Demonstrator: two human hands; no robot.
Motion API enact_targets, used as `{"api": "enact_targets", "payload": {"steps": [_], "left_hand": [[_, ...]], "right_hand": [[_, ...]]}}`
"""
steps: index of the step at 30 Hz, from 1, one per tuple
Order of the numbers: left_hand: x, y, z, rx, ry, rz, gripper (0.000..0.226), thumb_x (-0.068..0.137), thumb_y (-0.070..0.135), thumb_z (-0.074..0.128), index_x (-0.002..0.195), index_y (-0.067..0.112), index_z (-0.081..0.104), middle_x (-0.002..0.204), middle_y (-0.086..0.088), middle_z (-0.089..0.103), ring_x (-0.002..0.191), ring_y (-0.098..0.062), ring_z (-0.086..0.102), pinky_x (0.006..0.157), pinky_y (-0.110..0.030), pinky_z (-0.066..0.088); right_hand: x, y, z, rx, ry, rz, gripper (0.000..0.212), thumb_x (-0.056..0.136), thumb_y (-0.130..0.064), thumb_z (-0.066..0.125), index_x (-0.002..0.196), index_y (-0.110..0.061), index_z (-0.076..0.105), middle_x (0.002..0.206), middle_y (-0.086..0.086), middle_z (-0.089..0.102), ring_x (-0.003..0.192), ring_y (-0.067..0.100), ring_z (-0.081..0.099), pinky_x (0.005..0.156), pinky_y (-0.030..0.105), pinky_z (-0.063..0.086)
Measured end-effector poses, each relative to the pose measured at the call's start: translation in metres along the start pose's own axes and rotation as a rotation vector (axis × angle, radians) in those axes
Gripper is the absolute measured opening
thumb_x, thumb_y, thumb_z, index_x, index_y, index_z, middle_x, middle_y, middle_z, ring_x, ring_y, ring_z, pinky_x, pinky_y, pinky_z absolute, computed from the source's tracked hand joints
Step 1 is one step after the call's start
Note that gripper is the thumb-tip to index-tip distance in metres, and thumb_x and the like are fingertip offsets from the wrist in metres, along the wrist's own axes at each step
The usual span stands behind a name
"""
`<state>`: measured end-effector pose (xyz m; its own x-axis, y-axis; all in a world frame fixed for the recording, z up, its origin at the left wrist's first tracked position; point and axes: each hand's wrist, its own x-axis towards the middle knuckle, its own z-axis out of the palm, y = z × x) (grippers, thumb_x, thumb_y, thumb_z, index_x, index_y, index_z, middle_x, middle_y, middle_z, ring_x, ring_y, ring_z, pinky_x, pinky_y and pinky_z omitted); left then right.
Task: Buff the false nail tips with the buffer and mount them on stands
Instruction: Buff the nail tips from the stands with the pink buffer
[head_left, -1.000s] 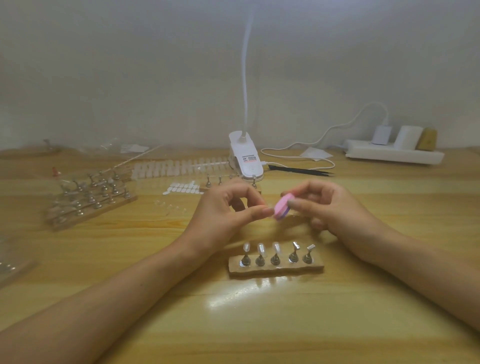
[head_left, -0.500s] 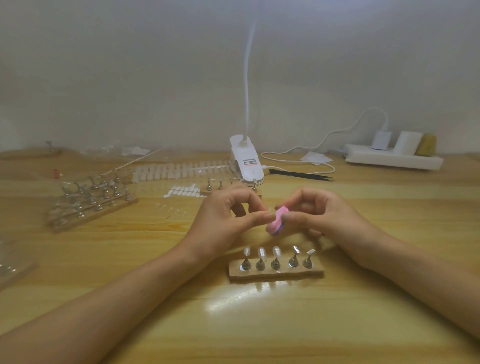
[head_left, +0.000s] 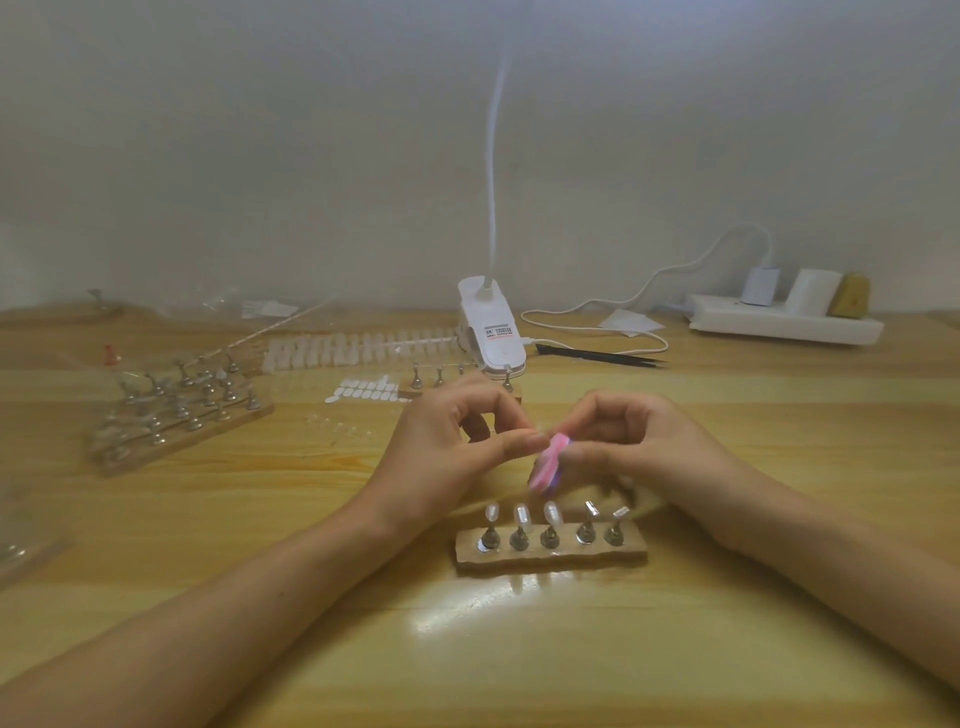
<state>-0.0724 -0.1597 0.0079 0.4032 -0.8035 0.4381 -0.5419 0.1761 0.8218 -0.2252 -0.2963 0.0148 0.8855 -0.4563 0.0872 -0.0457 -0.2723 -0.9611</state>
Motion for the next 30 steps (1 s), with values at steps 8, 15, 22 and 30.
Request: {"api": "enact_targets", "payload": {"steps": [8, 15, 22, 30], "left_hand": [[0.0001, 0.0004, -0.0005, 0.000, -0.001, 0.007, 0.020, 0.068, 0.040, 0.075, 0.067, 0.021, 0.069, 0.075, 0.017, 0.062, 0.065, 0.001, 0.049, 0.065, -0.011, 0.041], [-0.0009, 0.0020, 0.0002, 0.036, -0.029, 0.015, 0.016, 0.074, 0.031, 0.079, 0.067, 0.022, 0.068, 0.075, 0.018, 0.060, 0.066, 0.000, 0.047, 0.064, -0.011, 0.040], [-0.0003, 0.0008, -0.0001, 0.022, -0.021, 0.016, 0.015, 0.076, 0.023, 0.080, 0.067, 0.023, 0.068, 0.075, 0.016, 0.061, 0.066, 0.001, 0.048, 0.065, -0.010, 0.040], [-0.0001, 0.0019, 0.0002, -0.021, -0.007, 0.003, 0.015, 0.071, 0.034, 0.077, 0.067, 0.023, 0.068, 0.074, 0.016, 0.061, 0.067, 0.001, 0.050, 0.066, -0.010, 0.041]], "right_hand": [[0.0007, -0.0026, -0.0002, 0.003, -0.025, 0.019, 0.026, 0.070, -0.032, 0.079, 0.087, -0.015, 0.069, 0.092, 0.006, 0.078, 0.079, 0.012, 0.073, 0.058, 0.021, 0.047], [0.0005, -0.0017, -0.0013, -0.005, -0.034, 0.003, 0.026, 0.071, -0.033, 0.078, 0.088, -0.015, 0.069, 0.091, 0.005, 0.078, 0.072, 0.008, 0.070, 0.060, 0.026, 0.045], [0.0005, -0.0009, 0.0002, 0.009, -0.010, -0.003, 0.026, 0.072, -0.034, 0.077, 0.089, -0.016, 0.070, 0.090, 0.003, 0.078, 0.070, 0.006, 0.069, 0.050, 0.015, 0.043], [0.0000, -0.0015, 0.0004, 0.022, 0.037, -0.003, 0.023, 0.071, -0.034, 0.077, 0.087, -0.019, 0.070, 0.093, 0.003, 0.079, 0.075, 0.015, 0.069, 0.056, 0.021, 0.044]]}}
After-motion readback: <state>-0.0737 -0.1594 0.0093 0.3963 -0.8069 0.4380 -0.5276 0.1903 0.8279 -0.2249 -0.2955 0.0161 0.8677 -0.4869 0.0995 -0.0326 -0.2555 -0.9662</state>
